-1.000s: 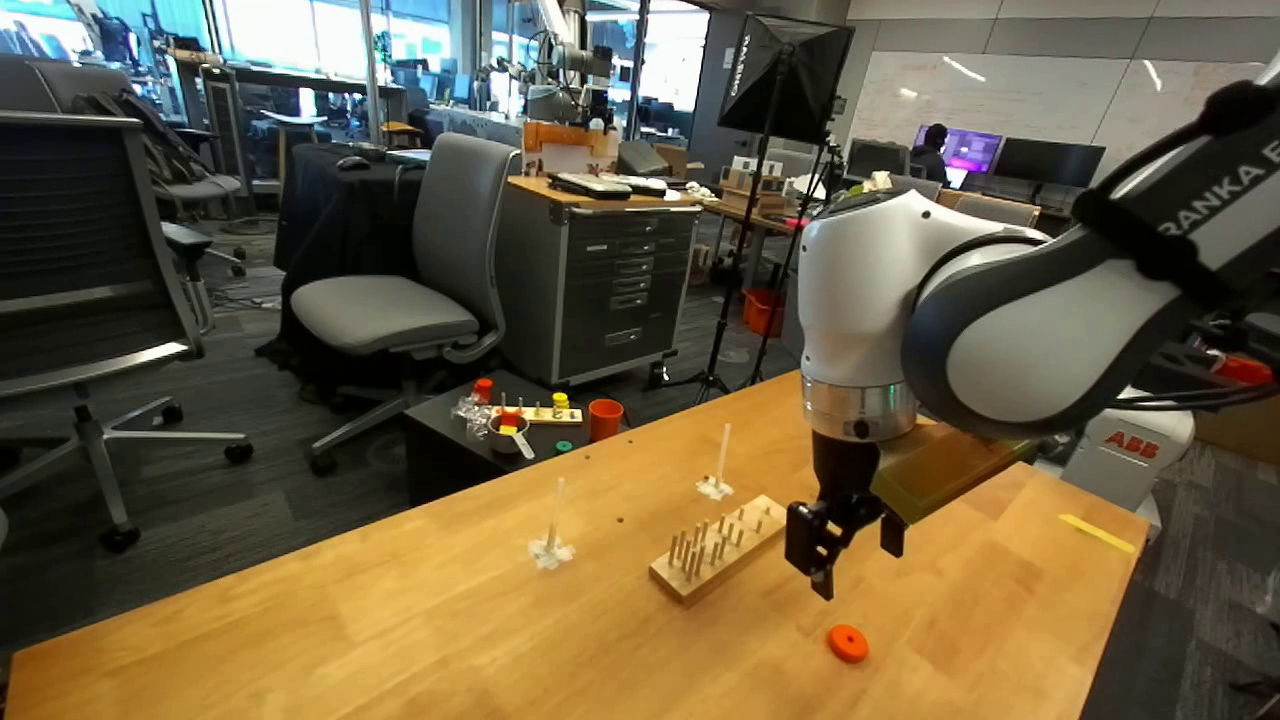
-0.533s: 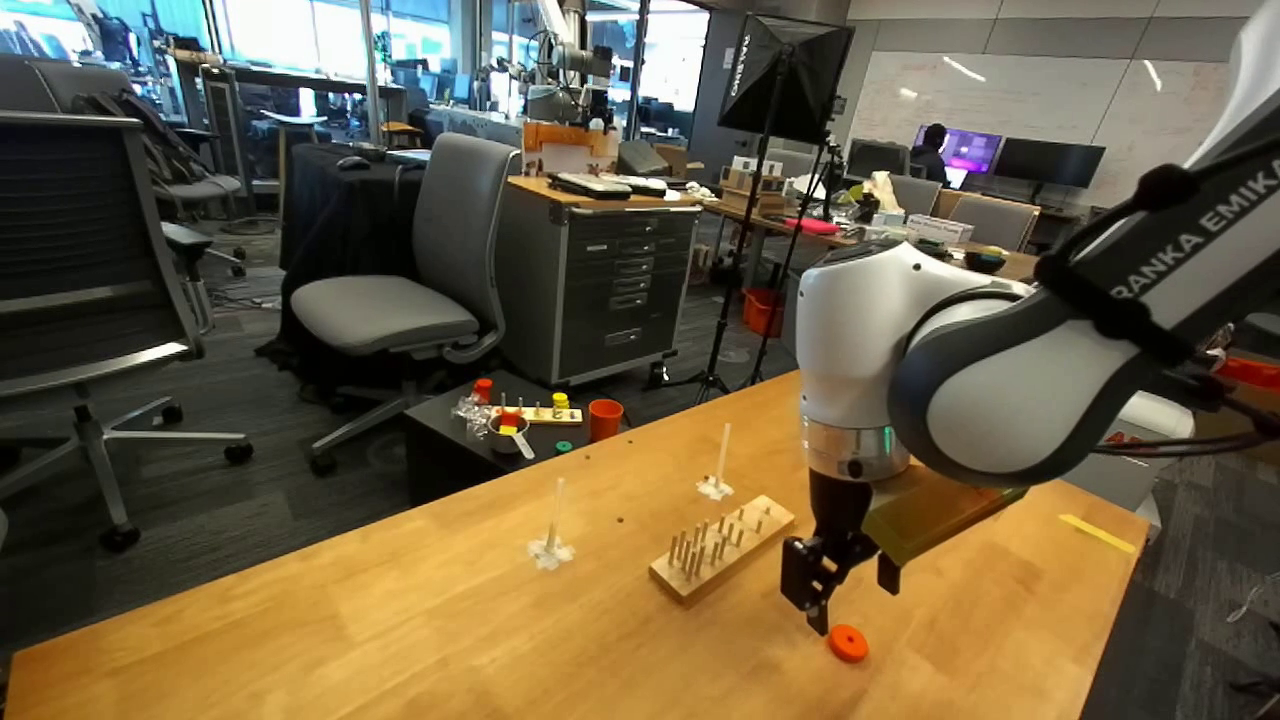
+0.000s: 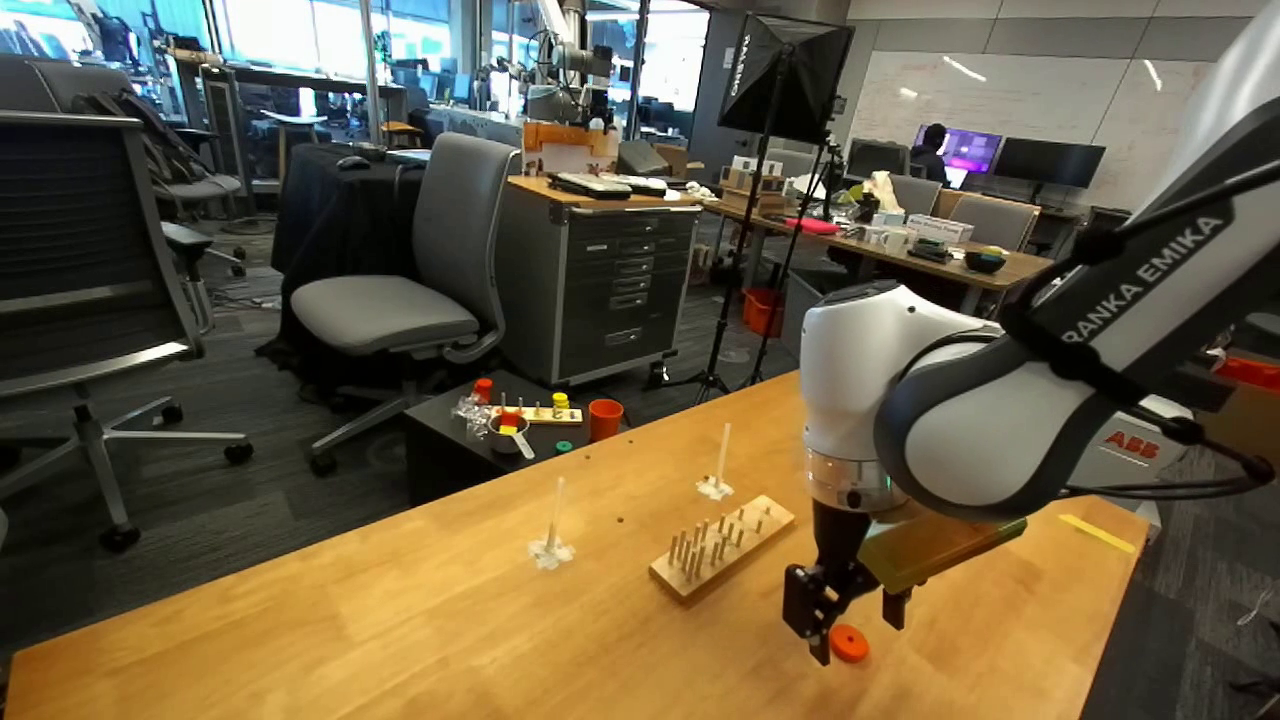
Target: Pick the orange ring and put it on the object on the table
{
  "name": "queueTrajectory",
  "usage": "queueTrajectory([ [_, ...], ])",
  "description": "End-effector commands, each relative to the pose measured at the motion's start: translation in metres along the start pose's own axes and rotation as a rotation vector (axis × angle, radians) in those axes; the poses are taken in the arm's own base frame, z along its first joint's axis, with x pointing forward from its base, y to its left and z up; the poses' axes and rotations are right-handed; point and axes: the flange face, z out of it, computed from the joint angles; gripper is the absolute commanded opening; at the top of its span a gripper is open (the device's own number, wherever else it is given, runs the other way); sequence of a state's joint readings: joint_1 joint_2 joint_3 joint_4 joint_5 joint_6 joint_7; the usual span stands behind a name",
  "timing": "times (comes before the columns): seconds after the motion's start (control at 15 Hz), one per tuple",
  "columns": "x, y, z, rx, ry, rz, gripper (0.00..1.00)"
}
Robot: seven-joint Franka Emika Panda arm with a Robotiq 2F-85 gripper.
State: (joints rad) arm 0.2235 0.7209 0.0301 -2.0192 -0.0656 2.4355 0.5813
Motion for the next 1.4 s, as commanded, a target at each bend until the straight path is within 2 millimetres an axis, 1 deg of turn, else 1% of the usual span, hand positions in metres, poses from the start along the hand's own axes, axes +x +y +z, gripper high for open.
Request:
queueTrajectory([
  [0.0, 0.007, 0.015, 0.002, 0.016, -0.001, 0.029, 1.00],
  [0.13, 0.013, 0.022, 0.006, 0.013, 0.006, 0.047, 1.00],
  [0.2, 0.015, 0.022, 0.007, 0.014, 0.043, 0.065, 1.00],
  [0.47, 0.019, 0.011, 0.016, 0.029, 0.114, 0.061, 1.00],
  [0.67, 0.015, 0.000, 0.019, 0.049, 0.132, 0.045, 1.00],
  [0.87, 0.008, -0.007, 0.018, 0.077, 0.137, 0.053, 1.00],
  [1.13, 0.001, -0.008, 0.012, 0.113, 0.131, 0.074, 1.00],
  [1.33, -0.009, -0.007, 0.010, 0.142, 0.115, 0.109, 1.00],
])
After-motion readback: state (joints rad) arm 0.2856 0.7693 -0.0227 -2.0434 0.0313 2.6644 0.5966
